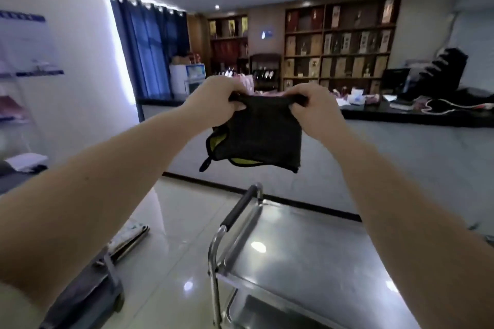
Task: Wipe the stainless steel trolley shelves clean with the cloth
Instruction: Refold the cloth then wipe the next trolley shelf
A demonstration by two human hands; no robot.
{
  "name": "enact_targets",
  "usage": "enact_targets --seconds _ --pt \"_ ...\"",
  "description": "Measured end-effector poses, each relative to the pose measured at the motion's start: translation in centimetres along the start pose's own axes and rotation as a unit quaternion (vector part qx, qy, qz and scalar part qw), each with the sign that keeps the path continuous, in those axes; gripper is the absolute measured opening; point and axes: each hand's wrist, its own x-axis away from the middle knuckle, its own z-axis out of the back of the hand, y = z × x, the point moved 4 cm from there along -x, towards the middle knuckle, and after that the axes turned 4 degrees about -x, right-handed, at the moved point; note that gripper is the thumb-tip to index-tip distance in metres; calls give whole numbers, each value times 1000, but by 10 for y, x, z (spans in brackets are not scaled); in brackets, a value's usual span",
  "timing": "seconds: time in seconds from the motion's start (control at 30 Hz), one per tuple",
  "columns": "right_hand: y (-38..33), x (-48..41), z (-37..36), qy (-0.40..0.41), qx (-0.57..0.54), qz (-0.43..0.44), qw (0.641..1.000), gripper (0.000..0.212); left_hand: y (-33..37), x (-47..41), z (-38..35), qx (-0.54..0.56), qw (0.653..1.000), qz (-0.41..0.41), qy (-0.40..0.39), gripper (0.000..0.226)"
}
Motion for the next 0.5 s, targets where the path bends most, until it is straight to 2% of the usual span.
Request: enact_targets --seconds 0.17,0.33,0.5 --pt "-59 -96 20 61 -36 89 993 28 -27 -56 76 -14 995 29 97 23" --pt "-108 -166 -8 83 -67 143 984 22 -90 -92 133 -29 987 41 155 18" --pt "-145 -221 -70 96 7 166 981 17 -171 -108 155 -82 982 22 166 23"
